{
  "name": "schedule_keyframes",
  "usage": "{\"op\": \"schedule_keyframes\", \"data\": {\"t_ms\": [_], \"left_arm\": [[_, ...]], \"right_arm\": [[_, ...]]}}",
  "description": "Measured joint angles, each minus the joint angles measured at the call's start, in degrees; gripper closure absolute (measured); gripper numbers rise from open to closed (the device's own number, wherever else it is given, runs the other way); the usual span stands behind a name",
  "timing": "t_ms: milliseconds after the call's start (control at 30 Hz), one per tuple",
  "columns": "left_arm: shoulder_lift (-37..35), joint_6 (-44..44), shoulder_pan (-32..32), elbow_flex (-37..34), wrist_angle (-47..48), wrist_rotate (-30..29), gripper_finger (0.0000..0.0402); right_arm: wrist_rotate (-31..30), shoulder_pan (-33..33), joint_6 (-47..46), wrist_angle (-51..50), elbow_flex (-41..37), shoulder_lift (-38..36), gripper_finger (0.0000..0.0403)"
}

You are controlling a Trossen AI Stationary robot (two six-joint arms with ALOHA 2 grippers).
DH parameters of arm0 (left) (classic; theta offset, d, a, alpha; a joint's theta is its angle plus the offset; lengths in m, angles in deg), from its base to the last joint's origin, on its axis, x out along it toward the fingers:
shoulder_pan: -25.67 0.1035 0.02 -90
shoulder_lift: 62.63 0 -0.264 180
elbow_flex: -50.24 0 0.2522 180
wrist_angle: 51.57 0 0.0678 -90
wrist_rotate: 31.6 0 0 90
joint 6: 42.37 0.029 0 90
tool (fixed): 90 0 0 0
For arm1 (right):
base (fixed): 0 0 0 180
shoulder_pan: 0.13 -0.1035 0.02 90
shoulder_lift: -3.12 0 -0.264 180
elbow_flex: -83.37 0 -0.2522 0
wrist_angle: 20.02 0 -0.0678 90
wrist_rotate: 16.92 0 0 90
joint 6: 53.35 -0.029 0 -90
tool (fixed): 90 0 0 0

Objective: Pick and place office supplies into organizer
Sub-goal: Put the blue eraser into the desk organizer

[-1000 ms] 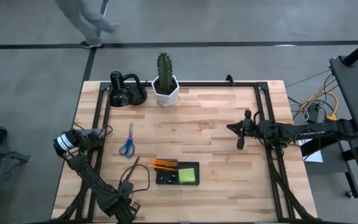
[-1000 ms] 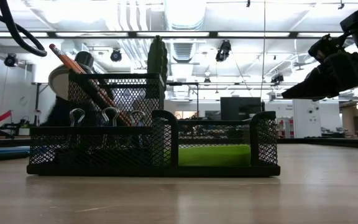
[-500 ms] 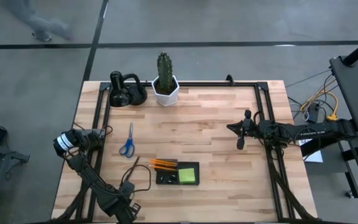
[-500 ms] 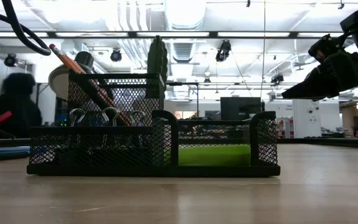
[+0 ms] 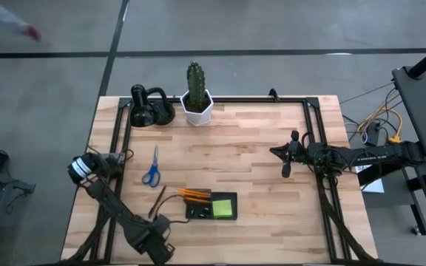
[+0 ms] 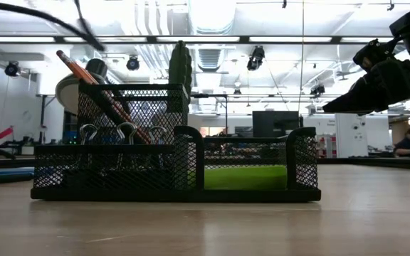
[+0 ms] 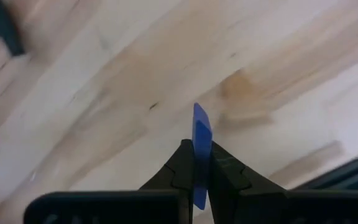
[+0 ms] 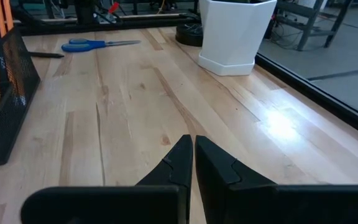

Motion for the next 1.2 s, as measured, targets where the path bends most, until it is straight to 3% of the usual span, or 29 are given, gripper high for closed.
{"op": "schedule_keyframes", "data": {"t_ms": [433,800,1200], "left_arm": [[-0.07,15.5,7.24,5.91,0.37,-3.08,0.0397],[-0.2,37.85,13.35,13.66,0.17,-19.77,0.0397],[0.59,57.5,19.03,12.55,-0.4,-22.82,0.0397]], "right_arm": [[0.0,0.01,0.11,0.02,0.0,-0.02,0.0394],[0.0,0.02,0.17,0.02,0.0,-0.02,0.0394],[0.0,0.02,0.2,-0.02,0.0,0.0,0.0394]]}}
